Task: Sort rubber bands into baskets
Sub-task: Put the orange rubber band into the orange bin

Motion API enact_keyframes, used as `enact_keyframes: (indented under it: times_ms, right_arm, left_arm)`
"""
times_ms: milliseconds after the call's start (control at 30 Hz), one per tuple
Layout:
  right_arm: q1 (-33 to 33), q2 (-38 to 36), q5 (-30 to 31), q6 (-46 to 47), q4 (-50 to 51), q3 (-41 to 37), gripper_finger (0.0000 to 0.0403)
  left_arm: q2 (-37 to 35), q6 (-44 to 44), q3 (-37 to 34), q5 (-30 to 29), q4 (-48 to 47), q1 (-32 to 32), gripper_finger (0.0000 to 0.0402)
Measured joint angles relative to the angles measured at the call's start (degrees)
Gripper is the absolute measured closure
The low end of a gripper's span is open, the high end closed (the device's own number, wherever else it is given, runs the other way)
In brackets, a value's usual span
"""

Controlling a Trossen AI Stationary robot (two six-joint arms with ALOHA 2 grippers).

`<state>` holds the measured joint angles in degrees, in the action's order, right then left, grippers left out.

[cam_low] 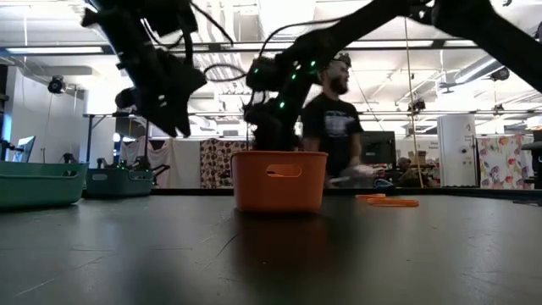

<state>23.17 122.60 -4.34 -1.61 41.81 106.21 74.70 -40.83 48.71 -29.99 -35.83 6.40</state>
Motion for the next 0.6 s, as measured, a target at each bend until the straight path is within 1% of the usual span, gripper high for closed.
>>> enact_keyframes:
  times_ms: [67, 133, 200, 267, 300, 333, 400, 500, 600]
  right_arm:
    - [0.76, -2.39, -0.13, -0.06, 0.3, -1.58, 0.0132]
    - [1.8, -5.26, 0.12, -0.03, 0.55, -3.44, 0.0119]
    - [2.58, -8.31, 0.81, -0.02, -0.15, -5.51, 0.0109]
    - [2.94, -11.28, 2.52, -0.6, -0.53, -7.71, 0.0102]
    - [2.93, -12.7, 3.28, -0.81, -0.76, -8.79, 0.01]
    - [2.85, -14.11, 3.58, -0.81, -0.74, -10.09, 0.0098]
    - [2.53, -16.62, 3.85, 0.01, -0.08, -12.59, 0.0096]
    - [1.44, -21.32, 4.37, 3.74, 0.12, -16.87, 0.0098]
    - [0.28, -26.6, 4.42, 9.68, -0.1, -21.55, 0.0104]
  left_arm:
    - [0.0, 4.0, 0.0, 5.19, -1.43, 3.97, 0.0222]
    - [-0.04, 7.32, -0.21, 8.47, -3.39, 7.36, 0.0203]
    - [-0.05, 12.33, -0.64, 9.35, -3.51, 10.07, 0.0185]
    - [0.03, 19.52, -1.21, 9.9, -1.46, 12.4, 0.0168]
    - [0.16, 23.56, -1.63, 10.51, 0.87, 13.56, 0.016]
    - [0.22, 27.66, -2.24, 12.46, 3.67, 15.02, 0.0152]
    - [0.22, 34.24, -4.37, 17.95, 10.3, 18.35, 0.0138]
    - [0.69, 38.74, -8.6, 24.98, 19.24, 23.52, 0.0125]
    - [2.49, 44.68, -13.31, 33.74, 29.97, 26.96, 0.0123]
